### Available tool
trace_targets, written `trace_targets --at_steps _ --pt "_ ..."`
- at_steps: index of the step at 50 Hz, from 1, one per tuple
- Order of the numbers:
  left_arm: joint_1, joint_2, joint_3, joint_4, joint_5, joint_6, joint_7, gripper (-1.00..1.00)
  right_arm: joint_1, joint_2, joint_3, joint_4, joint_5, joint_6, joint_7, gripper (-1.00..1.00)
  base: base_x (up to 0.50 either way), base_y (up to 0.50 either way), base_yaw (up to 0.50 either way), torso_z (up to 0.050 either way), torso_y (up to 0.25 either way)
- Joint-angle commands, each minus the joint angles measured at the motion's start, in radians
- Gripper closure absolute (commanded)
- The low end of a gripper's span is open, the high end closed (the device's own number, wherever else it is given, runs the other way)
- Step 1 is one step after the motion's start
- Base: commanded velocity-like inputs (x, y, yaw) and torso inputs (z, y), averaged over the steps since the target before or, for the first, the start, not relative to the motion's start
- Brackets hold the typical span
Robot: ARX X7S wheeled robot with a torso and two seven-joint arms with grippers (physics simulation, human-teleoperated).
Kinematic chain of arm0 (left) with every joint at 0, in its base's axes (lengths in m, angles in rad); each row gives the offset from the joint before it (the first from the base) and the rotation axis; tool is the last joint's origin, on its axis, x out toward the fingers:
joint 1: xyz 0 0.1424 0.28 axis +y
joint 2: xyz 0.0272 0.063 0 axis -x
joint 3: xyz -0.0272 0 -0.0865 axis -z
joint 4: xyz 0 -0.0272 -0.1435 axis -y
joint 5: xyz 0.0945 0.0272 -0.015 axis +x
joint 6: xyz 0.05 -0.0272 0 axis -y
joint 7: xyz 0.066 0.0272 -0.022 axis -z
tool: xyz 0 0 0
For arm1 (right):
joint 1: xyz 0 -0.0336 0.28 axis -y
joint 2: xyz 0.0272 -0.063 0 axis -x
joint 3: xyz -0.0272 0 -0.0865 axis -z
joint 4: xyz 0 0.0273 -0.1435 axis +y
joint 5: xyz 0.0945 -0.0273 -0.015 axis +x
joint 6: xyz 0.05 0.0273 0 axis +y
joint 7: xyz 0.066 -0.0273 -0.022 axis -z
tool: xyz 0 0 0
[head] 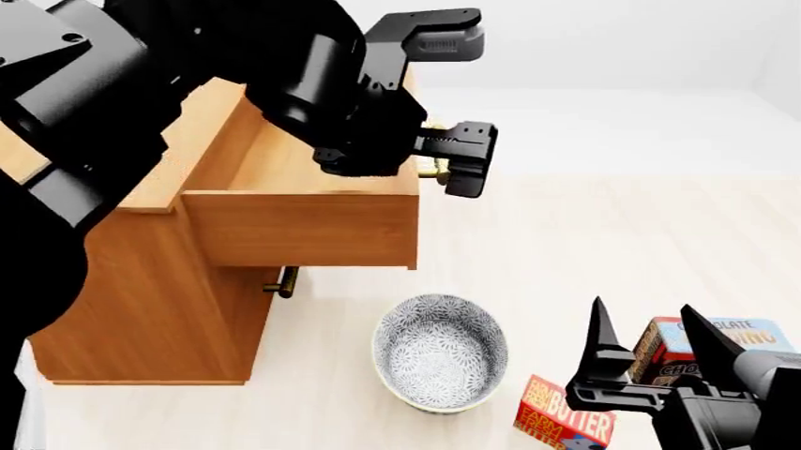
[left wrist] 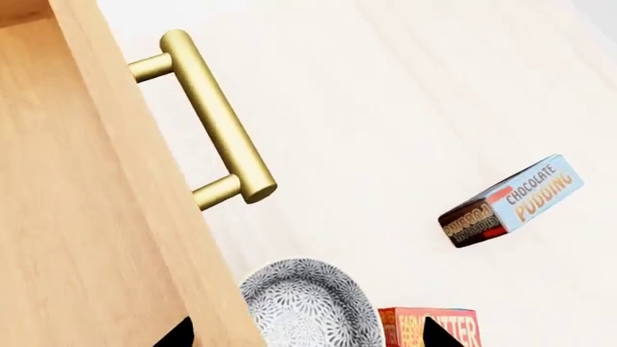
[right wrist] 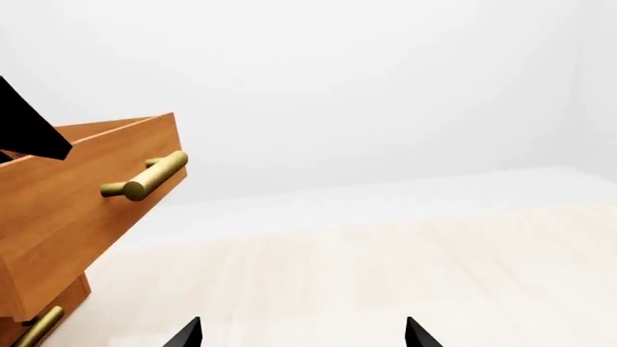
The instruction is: Put the butter at the back in the top drawer of the cabinet and close it.
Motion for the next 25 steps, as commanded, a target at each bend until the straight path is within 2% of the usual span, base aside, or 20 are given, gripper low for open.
trace_targets --at_steps 1,16,25 --pt "-0.051 -0.085 -0.102 0.162 -0.113 0.069 -0.090 -1.00 0.000 0.003 -0.005 0.000 0.001 -0.002 0.005 -1.00 0.00 0.00 0.00 0.000 0.000" --pt "-0.083 -0.283 -0.177 0.442 -0.180 0.139 -0.229 -1.00 0.005 0.007 -0.018 0.002 -0.002 0.000 0.013 -1.00 0.00 0.00 0.00 0.000 0.000" --pt "-0.040 -0.531 -0.271 0.858 -0.197 0.306 -0.371 -1.00 0.015 0.008 -0.031 0.006 -0.004 0.010 0.027 -1.00 0.00 0.00 0.00 0.000 0.000"
